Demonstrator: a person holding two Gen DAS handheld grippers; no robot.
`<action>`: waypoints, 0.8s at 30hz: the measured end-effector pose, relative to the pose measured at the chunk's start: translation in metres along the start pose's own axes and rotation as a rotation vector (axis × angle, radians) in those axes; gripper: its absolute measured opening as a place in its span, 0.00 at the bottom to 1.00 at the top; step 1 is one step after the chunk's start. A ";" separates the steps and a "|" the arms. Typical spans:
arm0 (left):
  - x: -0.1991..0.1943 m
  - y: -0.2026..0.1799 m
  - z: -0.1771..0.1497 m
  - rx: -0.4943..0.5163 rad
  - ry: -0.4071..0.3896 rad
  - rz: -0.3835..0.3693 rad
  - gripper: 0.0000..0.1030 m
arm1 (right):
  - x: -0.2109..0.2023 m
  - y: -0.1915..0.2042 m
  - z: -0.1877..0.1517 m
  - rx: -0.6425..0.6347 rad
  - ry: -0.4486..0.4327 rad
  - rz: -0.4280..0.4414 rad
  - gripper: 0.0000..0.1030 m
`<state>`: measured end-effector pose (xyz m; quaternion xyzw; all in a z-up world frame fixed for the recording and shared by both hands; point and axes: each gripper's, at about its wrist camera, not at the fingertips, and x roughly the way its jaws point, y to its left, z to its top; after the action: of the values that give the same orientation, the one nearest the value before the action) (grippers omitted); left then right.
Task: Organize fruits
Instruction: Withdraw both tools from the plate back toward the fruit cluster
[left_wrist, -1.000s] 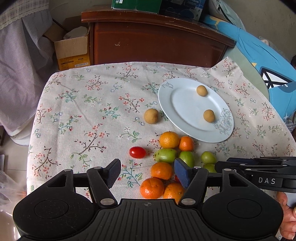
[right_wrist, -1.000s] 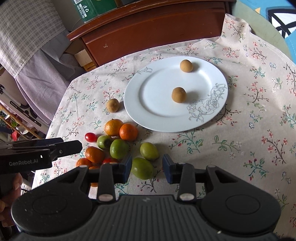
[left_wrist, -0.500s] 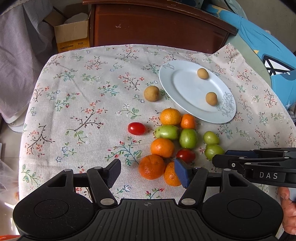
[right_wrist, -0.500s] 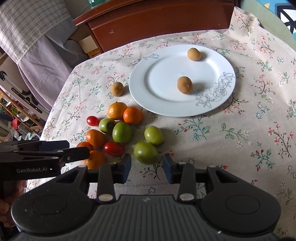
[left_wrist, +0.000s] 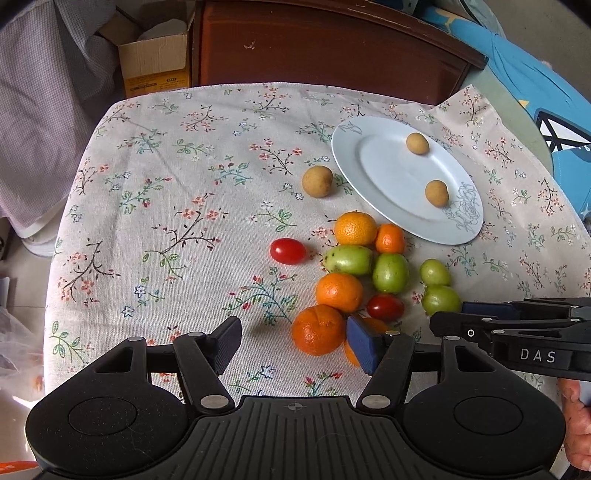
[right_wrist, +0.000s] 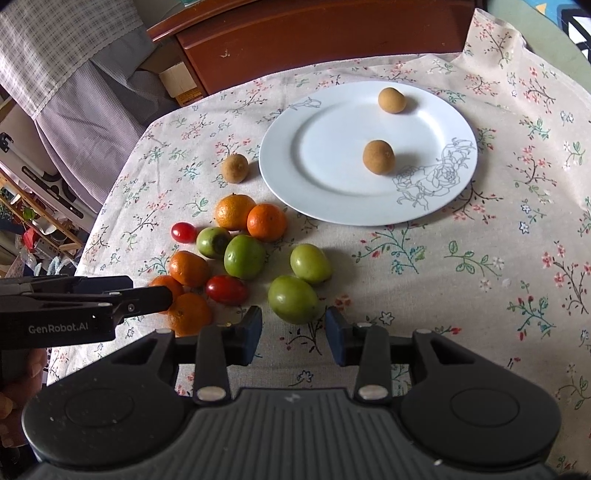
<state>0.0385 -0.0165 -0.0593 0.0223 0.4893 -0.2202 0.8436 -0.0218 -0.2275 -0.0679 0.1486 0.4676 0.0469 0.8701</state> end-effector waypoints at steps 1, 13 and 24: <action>0.001 0.000 0.000 -0.003 -0.005 0.002 0.60 | 0.000 0.000 0.000 -0.004 -0.002 -0.002 0.37; -0.006 0.008 0.003 -0.009 -0.018 -0.027 0.46 | 0.000 0.002 0.000 -0.031 -0.013 -0.016 0.36; -0.002 -0.013 -0.007 0.224 0.007 -0.006 0.45 | -0.001 0.004 0.000 -0.060 -0.003 -0.029 0.33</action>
<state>0.0268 -0.0253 -0.0588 0.1159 0.4647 -0.2761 0.8333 -0.0224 -0.2239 -0.0665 0.1157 0.4670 0.0479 0.8754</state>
